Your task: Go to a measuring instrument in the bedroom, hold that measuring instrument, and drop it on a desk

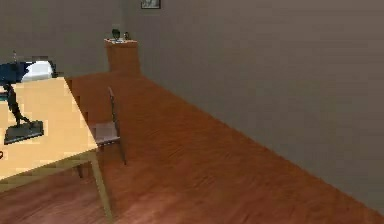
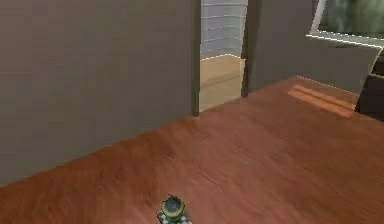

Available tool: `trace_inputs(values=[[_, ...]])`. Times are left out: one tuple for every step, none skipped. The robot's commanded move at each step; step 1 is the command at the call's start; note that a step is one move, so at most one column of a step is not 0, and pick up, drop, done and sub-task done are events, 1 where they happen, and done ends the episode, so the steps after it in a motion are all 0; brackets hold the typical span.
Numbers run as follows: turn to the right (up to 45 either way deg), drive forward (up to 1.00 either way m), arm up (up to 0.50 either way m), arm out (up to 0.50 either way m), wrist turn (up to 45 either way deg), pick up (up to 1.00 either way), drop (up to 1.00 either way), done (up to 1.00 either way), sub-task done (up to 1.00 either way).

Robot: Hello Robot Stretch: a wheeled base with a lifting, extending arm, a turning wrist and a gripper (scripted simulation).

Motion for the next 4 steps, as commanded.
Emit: trace_inputs(values=[[0.0, 1.00, 0.00, 0.00, 0.0, 0.00, 0.00, 0.00, 0.00], [21.0, 0.00, 0.00, 0.00, 0.0, 0.00, 0.00, 0.00, 0.00], [0.0, 0.05, 0.00, 0.00, 0.0, 0.00, 0.00, 0.00, 0.00], [-24.0, 0.00, 0.00, 0.00, 0.0, 0.00, 0.00, 0.00, 0.00]])
